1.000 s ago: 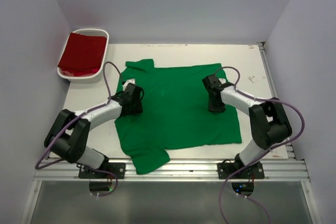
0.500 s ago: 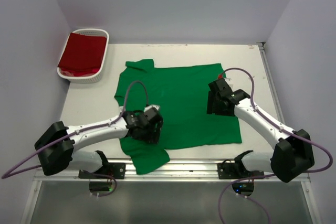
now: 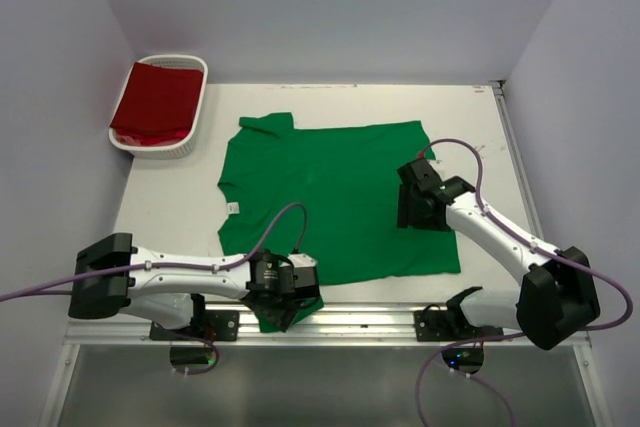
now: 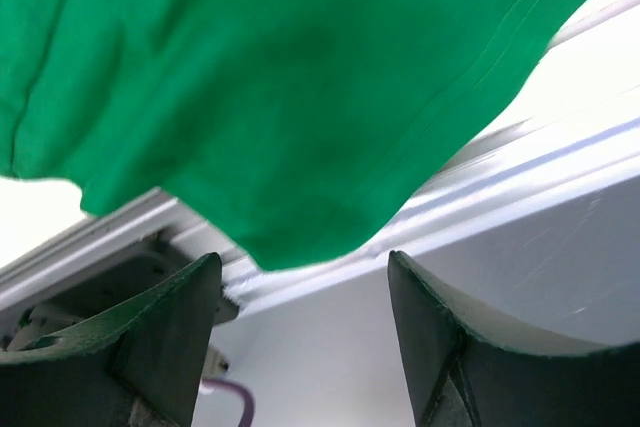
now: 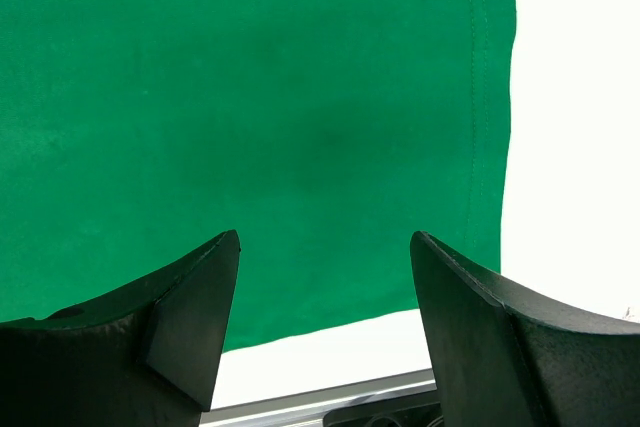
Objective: Fold and stack the t-shirts
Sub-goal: Grap the side of the flattened tshirt closest away from the robot with both arms
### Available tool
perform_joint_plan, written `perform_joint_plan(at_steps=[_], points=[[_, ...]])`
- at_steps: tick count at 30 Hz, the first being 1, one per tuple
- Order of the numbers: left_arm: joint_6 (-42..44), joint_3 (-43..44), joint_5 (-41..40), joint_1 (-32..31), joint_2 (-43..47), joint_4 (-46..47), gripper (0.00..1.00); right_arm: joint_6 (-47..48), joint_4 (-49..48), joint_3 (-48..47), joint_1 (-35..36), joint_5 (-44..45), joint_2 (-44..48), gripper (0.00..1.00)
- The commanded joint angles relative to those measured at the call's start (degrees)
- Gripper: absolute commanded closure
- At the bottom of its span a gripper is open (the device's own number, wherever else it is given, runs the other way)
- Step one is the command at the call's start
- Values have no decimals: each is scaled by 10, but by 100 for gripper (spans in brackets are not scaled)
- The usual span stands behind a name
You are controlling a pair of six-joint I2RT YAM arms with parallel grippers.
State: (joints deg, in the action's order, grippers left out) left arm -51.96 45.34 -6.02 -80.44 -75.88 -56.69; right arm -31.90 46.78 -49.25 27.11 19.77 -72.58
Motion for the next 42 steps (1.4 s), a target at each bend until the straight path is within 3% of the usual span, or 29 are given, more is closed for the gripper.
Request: perform_joint_plan(at_steps=[1,9,21,42], points=[[-15,-16,25,-17,19,-34,29,-4,-2,-1,2,1,-6,27],[-29,-24,58,-59,-1,12,46,-6,4,-6,2,15,-11,28],[-33,-60,63,-87,-31,53,47,-4,9,-15,2,22,-8,30],[-16,-44,-66,-61,-63,71,47,-1,15,-20,2,21,2,32]])
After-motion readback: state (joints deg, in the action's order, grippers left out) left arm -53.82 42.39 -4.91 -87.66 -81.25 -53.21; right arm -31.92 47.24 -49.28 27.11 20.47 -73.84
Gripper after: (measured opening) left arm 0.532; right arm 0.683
